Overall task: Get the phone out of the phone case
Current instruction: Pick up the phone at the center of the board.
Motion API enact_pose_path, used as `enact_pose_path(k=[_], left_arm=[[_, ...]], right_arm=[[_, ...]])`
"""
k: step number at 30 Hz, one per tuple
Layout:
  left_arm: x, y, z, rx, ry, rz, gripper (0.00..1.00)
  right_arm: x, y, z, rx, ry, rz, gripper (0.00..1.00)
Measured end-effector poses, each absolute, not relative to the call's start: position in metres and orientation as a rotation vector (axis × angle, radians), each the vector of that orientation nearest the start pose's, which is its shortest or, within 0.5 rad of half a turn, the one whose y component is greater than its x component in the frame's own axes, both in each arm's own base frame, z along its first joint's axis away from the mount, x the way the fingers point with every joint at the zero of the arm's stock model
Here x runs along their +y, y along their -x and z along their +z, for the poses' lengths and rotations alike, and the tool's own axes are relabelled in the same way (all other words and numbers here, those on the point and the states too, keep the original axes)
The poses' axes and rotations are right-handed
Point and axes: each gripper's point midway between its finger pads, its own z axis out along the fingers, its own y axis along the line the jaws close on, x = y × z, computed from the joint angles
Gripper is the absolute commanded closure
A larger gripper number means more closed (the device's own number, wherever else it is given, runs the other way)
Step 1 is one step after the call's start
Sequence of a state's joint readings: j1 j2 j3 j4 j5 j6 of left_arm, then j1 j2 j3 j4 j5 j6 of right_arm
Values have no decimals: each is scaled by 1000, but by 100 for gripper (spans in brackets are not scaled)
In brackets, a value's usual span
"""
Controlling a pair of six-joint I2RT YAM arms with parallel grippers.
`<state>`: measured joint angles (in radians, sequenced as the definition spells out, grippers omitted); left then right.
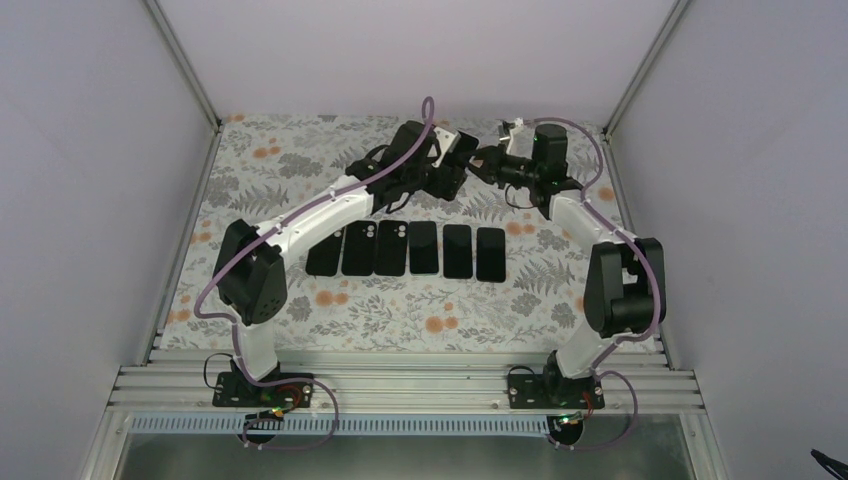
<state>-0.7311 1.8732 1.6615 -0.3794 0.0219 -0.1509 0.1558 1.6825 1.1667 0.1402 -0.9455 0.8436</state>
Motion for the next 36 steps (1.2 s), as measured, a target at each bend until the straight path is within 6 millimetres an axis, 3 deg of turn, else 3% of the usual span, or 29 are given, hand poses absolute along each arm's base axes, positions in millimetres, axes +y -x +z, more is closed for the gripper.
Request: enact_pose_path(k=[7, 11, 15, 20, 25, 30, 33, 36], left_arm=[[-381, -407, 268, 2048, -707, -572, 0], [-379, -391, 281, 2012, -790, -637, 0], [-371, -372, 307, 1952, -861, -720, 0], [-354, -350, 346, 1834, -954, -892, 0], [-318, -328, 374, 1722, -1029, -1032, 0], [-299, -286, 402, 1573, -1150, -1094, 0], [-291, -261, 410, 1498, -1204, -1105, 0], [-286, -246, 404, 1480, -1232, -1131, 0]], right_arm=[[205, -420, 264, 2069, 23, 1533, 96], [202, -413, 283, 2024, 74, 1522, 96], [202, -399, 307, 1965, 160, 1516, 96], [200, -379, 338, 1881, 271, 1501, 96], [195, -351, 370, 1777, 417, 1487, 96], [193, -320, 398, 1672, 548, 1480, 96], [193, -300, 411, 1612, 623, 1482, 96], [194, -285, 416, 1576, 670, 1501, 96]])
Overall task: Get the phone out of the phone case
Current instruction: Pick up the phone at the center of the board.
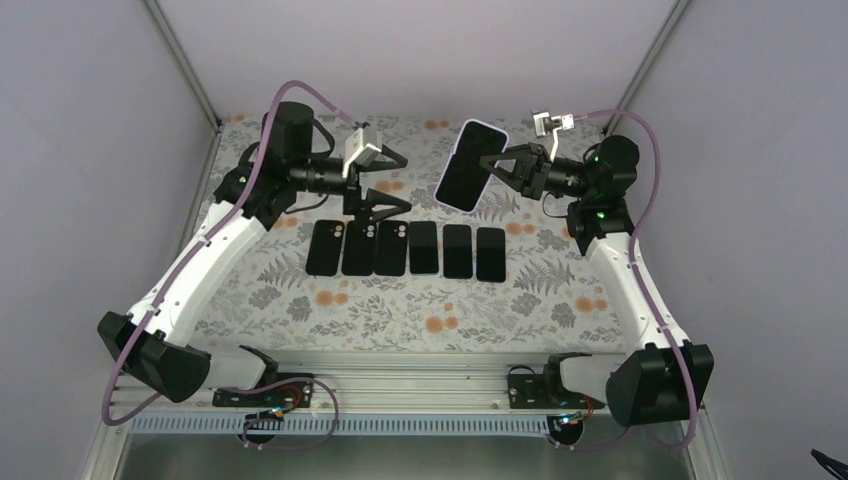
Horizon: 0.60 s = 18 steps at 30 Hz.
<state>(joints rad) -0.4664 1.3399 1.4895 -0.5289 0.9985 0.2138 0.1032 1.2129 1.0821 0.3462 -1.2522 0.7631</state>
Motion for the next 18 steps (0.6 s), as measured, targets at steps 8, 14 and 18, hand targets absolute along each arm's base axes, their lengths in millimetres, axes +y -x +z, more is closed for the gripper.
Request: enact_pose_path(k=[8, 14, 18], left_arm=[[-290, -239, 370, 1526, -1260, -1231, 4], [-308, -227, 369, 1490, -1307, -1281, 19], [-316, -232, 361, 1512, -1304, -1311, 31]], right_arm=[[195, -270, 422, 1557, 711, 1558, 96], [195, -266, 424, 1556, 722, 1581, 96], [196, -262, 425, 1550, 741, 1589, 96]])
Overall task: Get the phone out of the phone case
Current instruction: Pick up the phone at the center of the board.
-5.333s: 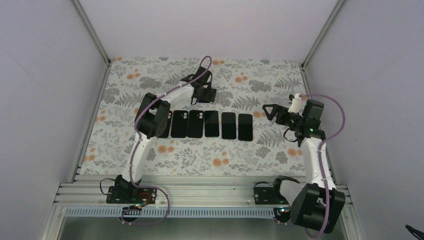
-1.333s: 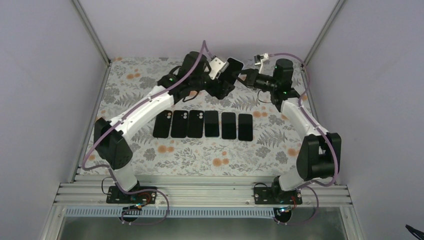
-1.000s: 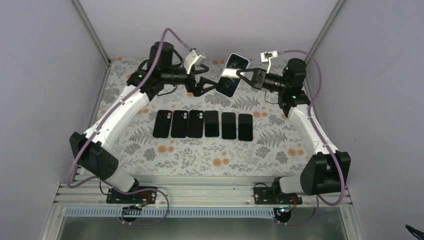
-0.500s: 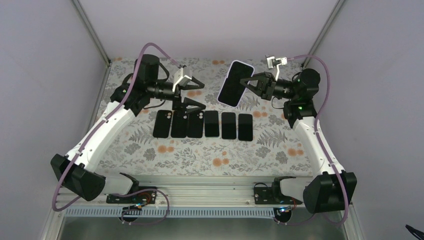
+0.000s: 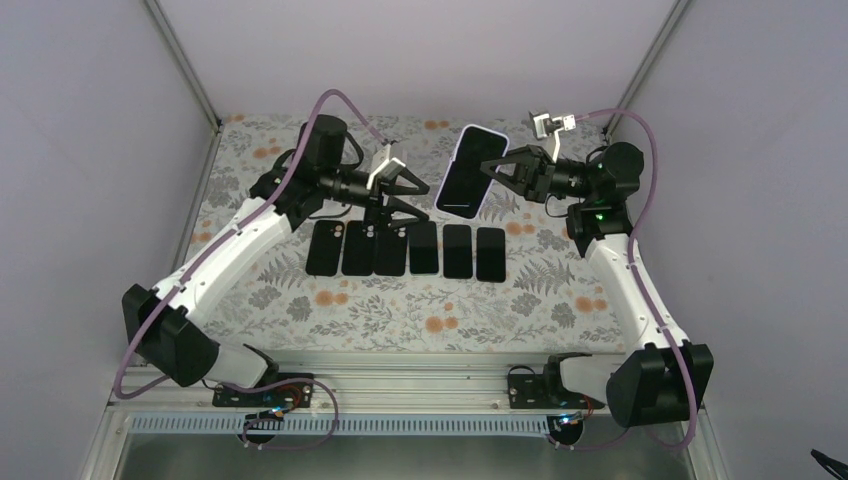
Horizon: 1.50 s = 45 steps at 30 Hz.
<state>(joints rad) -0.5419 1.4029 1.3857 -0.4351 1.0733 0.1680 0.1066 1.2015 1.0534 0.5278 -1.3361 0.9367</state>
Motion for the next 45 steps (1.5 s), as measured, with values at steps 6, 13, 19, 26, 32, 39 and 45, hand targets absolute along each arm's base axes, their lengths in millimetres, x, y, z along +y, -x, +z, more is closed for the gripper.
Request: enact_pose_path(k=[6, 13, 19, 26, 32, 39, 45], left_arm=[[-326, -242, 350, 1553, -1295, -1326, 38], [-328, -235, 353, 1523, -1317, -1361, 38], [-328, -235, 356, 1512, -1313, -1373, 47], [-332, -237, 356, 1524, -1309, -1394, 63], [-332, -237, 356, 1519, -1313, -1391, 68], [-332, -236, 358, 1487, -1331, -1373, 72], [-330, -233, 362, 1456, -1345, -1354, 76]], right_arm=[[198, -258, 425, 1550, 765, 1601, 96], [200, -257, 424, 1547, 774, 1602, 96], [202, -255, 424, 1543, 785, 1604, 96], [202, -257, 423, 1537, 786, 1588, 96], [202, -258, 424, 1531, 786, 1592, 96], [203, -261, 427, 1531, 770, 1629, 96], [203, -261, 426, 1548, 746, 1664, 96]])
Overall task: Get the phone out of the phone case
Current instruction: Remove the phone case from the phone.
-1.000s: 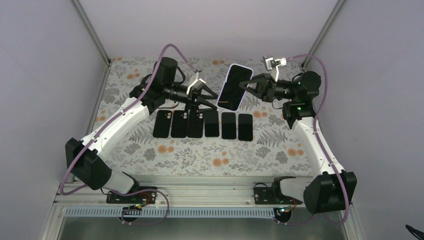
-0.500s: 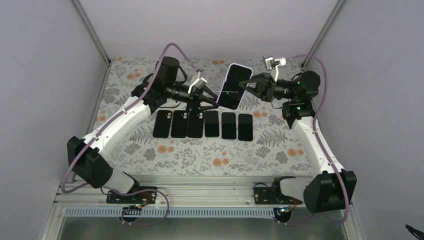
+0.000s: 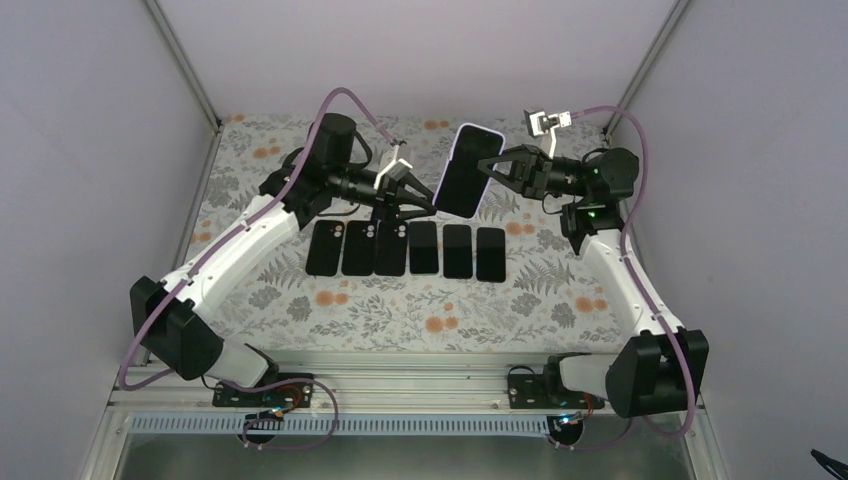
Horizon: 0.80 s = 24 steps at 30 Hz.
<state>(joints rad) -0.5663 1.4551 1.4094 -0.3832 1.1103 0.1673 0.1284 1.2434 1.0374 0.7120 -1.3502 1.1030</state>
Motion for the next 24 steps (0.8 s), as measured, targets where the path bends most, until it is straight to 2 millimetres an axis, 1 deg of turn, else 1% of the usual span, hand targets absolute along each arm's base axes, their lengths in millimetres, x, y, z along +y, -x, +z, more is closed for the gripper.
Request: enact_pose_path(k=[11, 17, 24], left_arm=[[-329, -231, 360, 1438, -1358, -1325, 82], [-328, -231, 360, 1441, -1353, -1303, 82], [-329, -240, 354, 1477, -1329, -1258, 83]], right_arm=[[203, -263, 421, 1573, 698, 1738, 96], [202, -260, 425, 1556, 701, 1752, 97], [200, -256, 430, 1538, 712, 1753, 97]])
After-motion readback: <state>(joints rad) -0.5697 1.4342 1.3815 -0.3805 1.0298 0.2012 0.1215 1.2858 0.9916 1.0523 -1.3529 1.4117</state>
